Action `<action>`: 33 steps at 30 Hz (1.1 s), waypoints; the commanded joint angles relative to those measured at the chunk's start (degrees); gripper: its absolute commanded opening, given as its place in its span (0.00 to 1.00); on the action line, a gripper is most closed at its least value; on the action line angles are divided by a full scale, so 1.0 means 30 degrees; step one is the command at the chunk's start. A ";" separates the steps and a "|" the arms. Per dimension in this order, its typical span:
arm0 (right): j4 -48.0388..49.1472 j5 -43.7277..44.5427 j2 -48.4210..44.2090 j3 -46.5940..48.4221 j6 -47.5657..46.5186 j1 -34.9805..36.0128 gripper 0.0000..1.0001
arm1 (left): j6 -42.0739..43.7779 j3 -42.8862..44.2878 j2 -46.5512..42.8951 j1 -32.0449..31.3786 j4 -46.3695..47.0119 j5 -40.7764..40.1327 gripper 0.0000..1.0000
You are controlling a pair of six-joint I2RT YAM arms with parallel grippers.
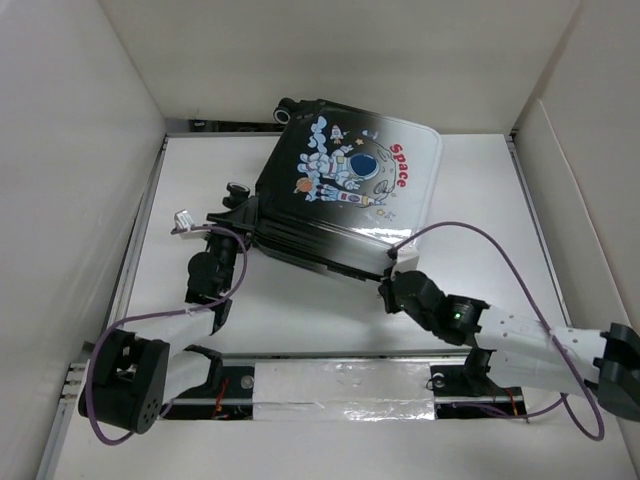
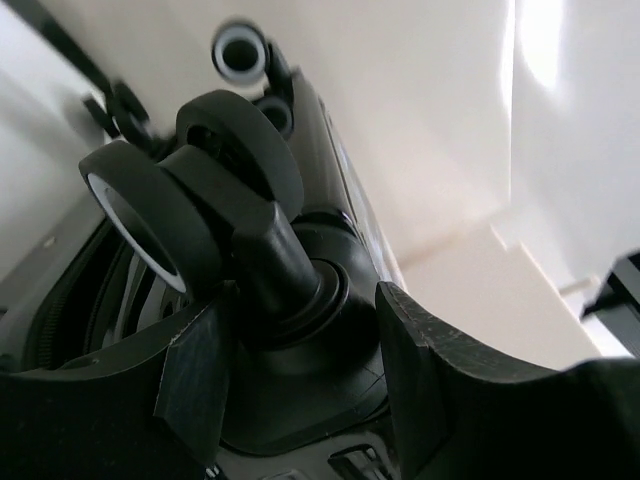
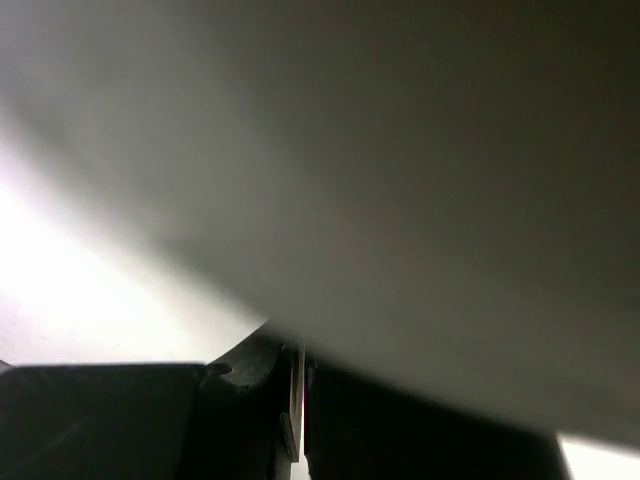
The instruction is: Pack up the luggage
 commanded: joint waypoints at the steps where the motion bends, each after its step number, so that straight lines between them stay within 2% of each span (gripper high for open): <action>1: 0.3600 -0.3369 -0.2114 0.0382 0.1095 -0.1263 0.00 | -0.1097 -0.0610 -0.0521 -0.2157 0.0702 0.7938 0.00; 5: 0.5170 -0.4975 -0.1417 0.0849 0.0832 -0.1706 0.00 | -0.0865 -0.0495 -0.0229 -0.4578 0.0732 0.6977 0.00; 8: 0.7192 -0.5745 0.1450 0.1727 0.0744 -0.0129 0.00 | -0.0687 -0.0260 0.0298 -0.5932 0.1052 0.5980 0.00; 11: 0.7349 -0.4144 0.4148 0.2838 0.0745 0.1480 0.00 | -0.1125 -0.0581 0.0709 -0.7018 0.1990 0.5304 0.00; 14: 0.6089 -0.1941 0.3981 0.2875 0.0657 0.1489 0.00 | -0.1361 -0.1166 0.0652 -0.7196 0.2519 0.5040 0.00; 16: 0.5389 -0.1789 0.2725 0.2494 0.0013 0.0672 0.00 | -0.1274 -0.1605 0.0040 -0.7196 0.2172 0.4746 0.00; 17: 0.4456 -0.1963 0.1152 0.2318 -0.0307 0.0058 0.00 | -0.1129 -0.1608 -0.0255 -0.7196 0.1849 0.4600 0.00; 19: 0.3485 -0.2314 -0.0643 0.1906 -0.1391 -0.2546 0.00 | -0.0776 -0.1579 -0.0956 -0.7196 0.1117 0.4627 0.00; 20: 0.2668 -0.3390 -0.2363 0.1993 -0.2265 -0.4876 0.00 | -0.0689 -0.1578 -0.1164 -0.7196 0.1026 0.4715 0.00; 22: 0.2019 -0.4771 -0.3634 0.2547 -0.3120 -0.7203 0.00 | -0.0600 -0.1550 -0.1719 -0.7196 0.0444 0.4745 0.00; 25: 0.0962 -0.7787 -0.4110 0.4421 -0.4001 -1.0889 0.00 | -0.0512 -0.1404 -0.1957 -0.7780 0.0205 0.4687 0.00; 26: 0.1019 -0.9767 -0.3876 0.4802 -0.4089 -1.1486 0.00 | -0.0425 -0.1258 -0.1899 -0.8072 0.0118 0.4570 0.00; 30: 0.1424 -1.2421 -0.2499 0.5103 -0.3101 -1.1904 0.00 | 0.0044 -0.0467 -0.0934 -0.9944 0.0146 0.4130 0.00; 33: 0.5432 -1.2455 -0.2293 0.1505 -0.0587 -0.9653 0.00 | 0.0279 -0.0173 0.0208 -1.0651 0.0789 0.3837 0.00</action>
